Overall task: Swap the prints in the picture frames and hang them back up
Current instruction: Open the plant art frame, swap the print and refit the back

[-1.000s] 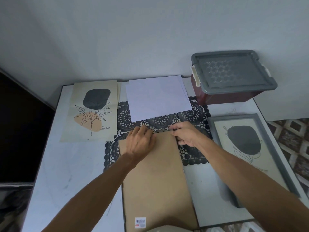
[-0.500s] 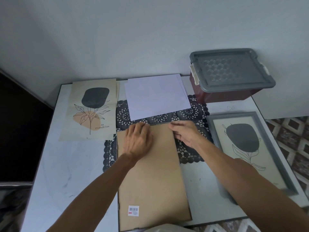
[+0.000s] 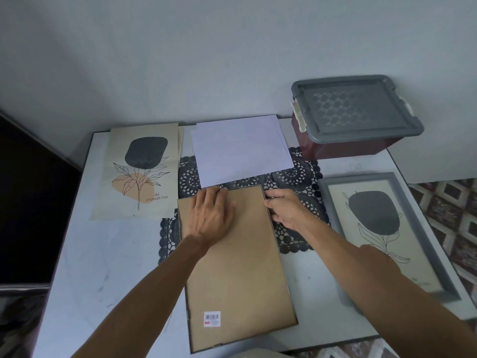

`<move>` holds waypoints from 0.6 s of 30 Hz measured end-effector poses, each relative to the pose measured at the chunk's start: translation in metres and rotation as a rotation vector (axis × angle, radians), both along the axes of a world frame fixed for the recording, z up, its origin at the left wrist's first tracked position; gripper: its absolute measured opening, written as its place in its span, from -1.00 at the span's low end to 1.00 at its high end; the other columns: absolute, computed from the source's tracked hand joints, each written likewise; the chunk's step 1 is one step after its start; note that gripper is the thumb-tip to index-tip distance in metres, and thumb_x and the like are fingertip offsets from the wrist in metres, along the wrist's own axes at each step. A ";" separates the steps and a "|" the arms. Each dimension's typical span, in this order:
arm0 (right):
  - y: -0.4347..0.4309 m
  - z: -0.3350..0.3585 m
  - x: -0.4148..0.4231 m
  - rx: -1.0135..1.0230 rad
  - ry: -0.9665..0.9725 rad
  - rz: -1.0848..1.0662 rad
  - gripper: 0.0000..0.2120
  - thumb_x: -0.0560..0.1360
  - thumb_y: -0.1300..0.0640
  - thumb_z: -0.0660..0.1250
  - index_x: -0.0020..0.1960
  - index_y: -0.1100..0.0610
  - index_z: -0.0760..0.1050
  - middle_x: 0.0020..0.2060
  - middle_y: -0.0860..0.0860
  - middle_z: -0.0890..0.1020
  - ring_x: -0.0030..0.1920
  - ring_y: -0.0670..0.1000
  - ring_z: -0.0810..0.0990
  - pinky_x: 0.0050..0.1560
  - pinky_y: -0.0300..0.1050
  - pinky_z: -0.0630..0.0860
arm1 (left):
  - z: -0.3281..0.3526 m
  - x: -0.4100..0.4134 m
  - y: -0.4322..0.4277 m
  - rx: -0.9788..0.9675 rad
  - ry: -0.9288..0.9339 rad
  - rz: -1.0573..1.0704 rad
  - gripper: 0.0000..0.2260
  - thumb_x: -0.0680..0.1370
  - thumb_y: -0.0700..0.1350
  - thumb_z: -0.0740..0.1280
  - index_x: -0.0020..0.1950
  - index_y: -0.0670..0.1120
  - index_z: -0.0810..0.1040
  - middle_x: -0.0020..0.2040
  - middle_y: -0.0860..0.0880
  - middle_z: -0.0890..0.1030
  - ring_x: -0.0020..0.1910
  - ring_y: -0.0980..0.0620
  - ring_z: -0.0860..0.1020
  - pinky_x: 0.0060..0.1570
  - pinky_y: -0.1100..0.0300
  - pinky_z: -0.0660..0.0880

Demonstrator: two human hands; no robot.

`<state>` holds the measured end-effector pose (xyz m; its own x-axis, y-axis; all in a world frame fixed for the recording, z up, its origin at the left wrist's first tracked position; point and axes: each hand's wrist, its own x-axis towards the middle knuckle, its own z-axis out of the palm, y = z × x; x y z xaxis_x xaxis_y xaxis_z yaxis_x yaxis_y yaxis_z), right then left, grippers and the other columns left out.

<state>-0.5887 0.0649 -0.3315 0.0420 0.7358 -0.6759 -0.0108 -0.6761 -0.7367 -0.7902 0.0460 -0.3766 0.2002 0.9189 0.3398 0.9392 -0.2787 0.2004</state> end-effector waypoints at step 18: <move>0.003 -0.002 0.019 -0.026 0.461 -0.174 -0.82 0.58 0.36 0.27 0.15 0.30 0.55 -0.01 0.19 0.64 -0.09 0.08 0.64 -0.12 -0.07 0.66 | 0.009 -0.002 0.018 0.012 -0.044 -0.021 -0.55 0.59 0.15 0.16 0.24 -0.16 0.55 0.13 -0.16 0.54 0.06 -0.17 0.46 0.09 -0.04 0.40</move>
